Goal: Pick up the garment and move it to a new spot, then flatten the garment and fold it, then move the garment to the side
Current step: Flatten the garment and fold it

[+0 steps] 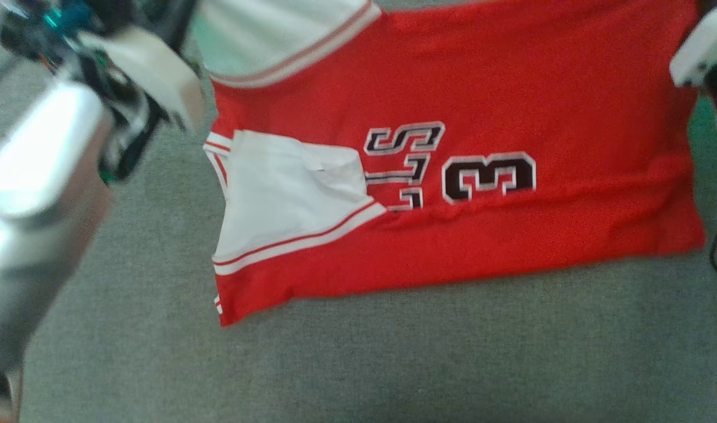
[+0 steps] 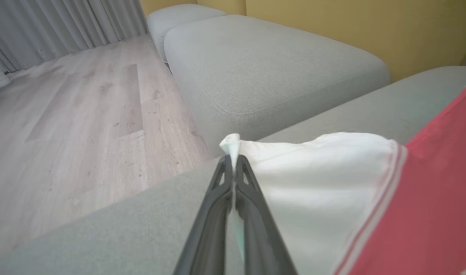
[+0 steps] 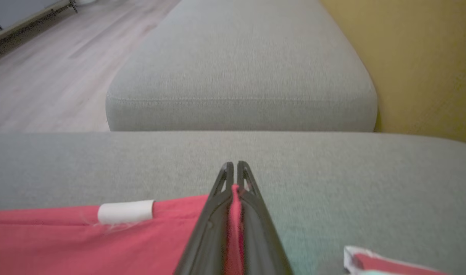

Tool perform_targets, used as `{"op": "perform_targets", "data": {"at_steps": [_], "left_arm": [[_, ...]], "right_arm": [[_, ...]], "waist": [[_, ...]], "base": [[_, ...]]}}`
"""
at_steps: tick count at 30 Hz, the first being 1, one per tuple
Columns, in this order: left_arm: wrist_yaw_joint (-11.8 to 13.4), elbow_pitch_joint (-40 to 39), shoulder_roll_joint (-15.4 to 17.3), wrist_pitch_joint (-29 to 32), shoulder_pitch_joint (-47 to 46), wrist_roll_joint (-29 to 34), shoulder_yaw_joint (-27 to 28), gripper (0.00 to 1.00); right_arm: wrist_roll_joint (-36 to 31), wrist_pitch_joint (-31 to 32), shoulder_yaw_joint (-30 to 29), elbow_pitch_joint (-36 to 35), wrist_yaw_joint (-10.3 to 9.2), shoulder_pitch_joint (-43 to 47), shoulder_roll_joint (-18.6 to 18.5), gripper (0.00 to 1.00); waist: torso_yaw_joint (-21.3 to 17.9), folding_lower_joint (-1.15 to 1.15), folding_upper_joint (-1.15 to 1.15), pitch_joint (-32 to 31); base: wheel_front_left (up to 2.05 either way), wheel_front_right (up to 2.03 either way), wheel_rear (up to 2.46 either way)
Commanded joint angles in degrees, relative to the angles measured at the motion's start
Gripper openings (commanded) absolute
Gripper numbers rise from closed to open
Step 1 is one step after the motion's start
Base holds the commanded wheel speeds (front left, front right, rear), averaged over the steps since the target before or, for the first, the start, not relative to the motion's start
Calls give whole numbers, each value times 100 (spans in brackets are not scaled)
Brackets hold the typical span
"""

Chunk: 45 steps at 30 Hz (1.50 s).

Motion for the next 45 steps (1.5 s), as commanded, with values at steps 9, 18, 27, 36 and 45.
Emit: {"op": "perform_targets", "data": {"at_steps": [9, 18, 27, 36, 45], "left_arm": [[-157, 1157, 87, -449, -1373, 339, 310, 0], [-472, 1784, -123, -710, -1444, 295, 117, 0], [-645, 1216, 104, -252, -682, -388, -215, 0], [-652, -629, 1001, 839, 350, -1319, -615, 0], [-397, -1942, 1758, 1622, 1268, -1774, -873, 0]], "right_arm": [[405, -337, 269, 118, -4, -894, 148, 0], [663, -662, 589, 450, -4, -813, 106, 0], [1169, -685, 1152, 450, -4, -164, -251, 0], [1750, -251, 1772, 263, -4, 563, -705, 0], [2517, 587, 2651, -485, -4, 1268, -1254, 0]], "waist": [[-199, 0, 0, 269], [-104, 0, 0, 108], [30, 0, 0, -459], [128, 0, 0, -964], [93, 0, 0, -1262]], "base": [[0, 0, 0], [0, 0, 0], [0, 0, 0], [0, 0, 0], [0, 0, 0]]}}
